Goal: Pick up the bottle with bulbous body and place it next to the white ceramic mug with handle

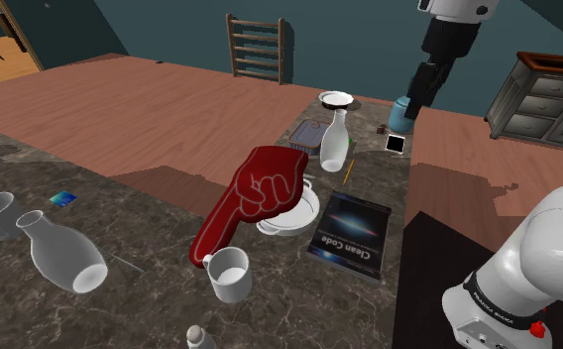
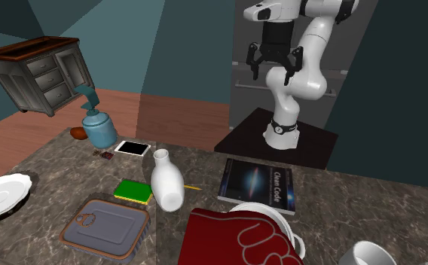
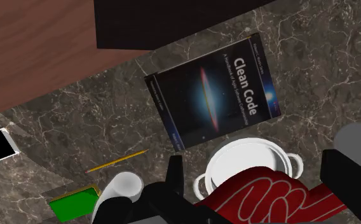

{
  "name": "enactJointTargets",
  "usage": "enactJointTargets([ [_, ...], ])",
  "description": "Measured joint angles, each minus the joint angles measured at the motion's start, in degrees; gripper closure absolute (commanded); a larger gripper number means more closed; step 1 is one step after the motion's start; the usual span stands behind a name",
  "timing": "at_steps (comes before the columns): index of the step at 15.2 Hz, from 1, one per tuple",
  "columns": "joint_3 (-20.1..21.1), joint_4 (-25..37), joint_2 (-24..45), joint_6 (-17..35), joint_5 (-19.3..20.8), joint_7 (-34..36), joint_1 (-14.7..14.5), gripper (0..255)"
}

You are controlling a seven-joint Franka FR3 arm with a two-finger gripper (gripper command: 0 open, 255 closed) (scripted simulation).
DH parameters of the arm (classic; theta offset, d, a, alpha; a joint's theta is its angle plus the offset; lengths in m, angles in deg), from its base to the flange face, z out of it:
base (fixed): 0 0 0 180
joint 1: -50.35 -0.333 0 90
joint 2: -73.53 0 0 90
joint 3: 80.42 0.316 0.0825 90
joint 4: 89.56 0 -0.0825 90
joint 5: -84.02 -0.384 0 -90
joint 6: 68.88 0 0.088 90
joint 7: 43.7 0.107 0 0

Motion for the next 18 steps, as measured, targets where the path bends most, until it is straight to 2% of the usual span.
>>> enactJointTargets([
  [2, -0.25, -0.01, 0.71, 0.62, 0.21, -0.29, 0.10, 0],
  [9, -3.06, 4.29, 13.50, 8.00, 2.19, -3.42, 1.20, 0],
  [18, -6.44, 15.02, 32.56, 14.97, 2.98, -7.44, 2.40, 0],
])
